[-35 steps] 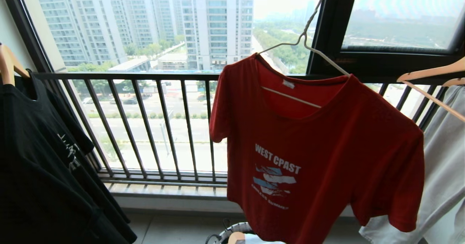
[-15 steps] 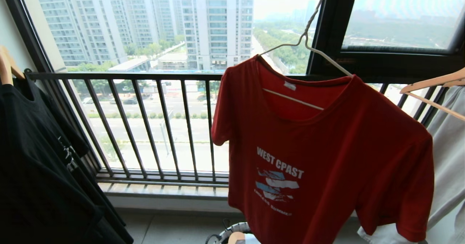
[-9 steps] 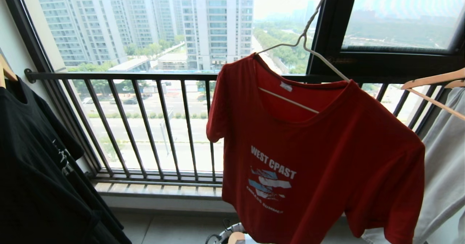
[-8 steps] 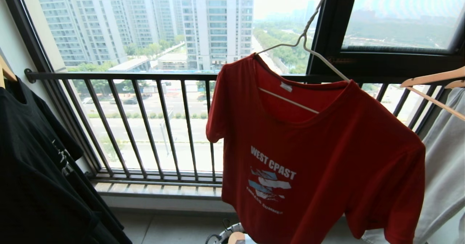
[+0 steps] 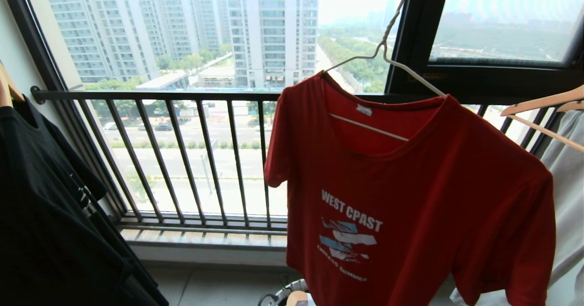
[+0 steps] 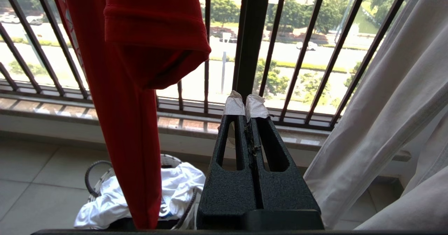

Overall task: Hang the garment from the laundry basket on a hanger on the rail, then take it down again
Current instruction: Take the clothes off the clothes rack

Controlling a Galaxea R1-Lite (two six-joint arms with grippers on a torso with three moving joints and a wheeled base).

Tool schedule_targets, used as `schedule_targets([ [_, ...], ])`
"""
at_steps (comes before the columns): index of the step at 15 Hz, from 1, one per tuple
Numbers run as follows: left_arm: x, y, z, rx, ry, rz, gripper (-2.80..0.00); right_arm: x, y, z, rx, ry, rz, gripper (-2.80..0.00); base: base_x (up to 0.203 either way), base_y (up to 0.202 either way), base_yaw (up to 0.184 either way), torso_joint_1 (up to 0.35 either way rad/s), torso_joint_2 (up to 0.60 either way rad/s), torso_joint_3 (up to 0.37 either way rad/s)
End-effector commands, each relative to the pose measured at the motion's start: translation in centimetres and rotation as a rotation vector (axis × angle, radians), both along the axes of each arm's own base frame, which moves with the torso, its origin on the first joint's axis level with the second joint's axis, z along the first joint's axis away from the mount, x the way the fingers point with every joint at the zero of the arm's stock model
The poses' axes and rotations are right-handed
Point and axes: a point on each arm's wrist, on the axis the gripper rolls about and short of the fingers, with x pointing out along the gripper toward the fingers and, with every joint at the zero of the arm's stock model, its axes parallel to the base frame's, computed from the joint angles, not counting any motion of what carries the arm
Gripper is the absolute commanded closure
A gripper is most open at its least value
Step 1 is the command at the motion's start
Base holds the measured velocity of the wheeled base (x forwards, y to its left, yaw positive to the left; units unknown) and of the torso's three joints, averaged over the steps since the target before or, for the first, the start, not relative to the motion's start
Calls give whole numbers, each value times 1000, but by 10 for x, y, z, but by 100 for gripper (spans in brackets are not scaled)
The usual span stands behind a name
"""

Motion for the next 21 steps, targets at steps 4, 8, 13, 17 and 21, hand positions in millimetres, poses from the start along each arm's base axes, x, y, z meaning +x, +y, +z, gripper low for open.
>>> schedule_targets([
  [4, 0, 0, 0, 0, 2, 0, 0, 0, 0, 0, -1, 1, 1, 0, 0, 0, 0, 0, 0, 0],
  [8, 0, 0, 0, -1, 2, 0, 0, 0, 0, 0, -1, 1, 1, 0, 0, 0, 0, 0, 0, 0],
  [13, 0, 0, 0, -1, 2, 0, 0, 0, 0, 0, -5, 1, 1, 0, 0, 0, 0, 0, 0, 0],
  [17, 0, 0, 0, -1, 2, 0, 0, 0, 0, 0, -11, 1, 1, 0, 0, 0, 0, 0, 0, 0],
  [21, 0, 0, 0, 1, 3, 0, 0, 0, 0, 0, -10, 1, 1, 0, 0, 0, 0, 0, 0, 0],
])
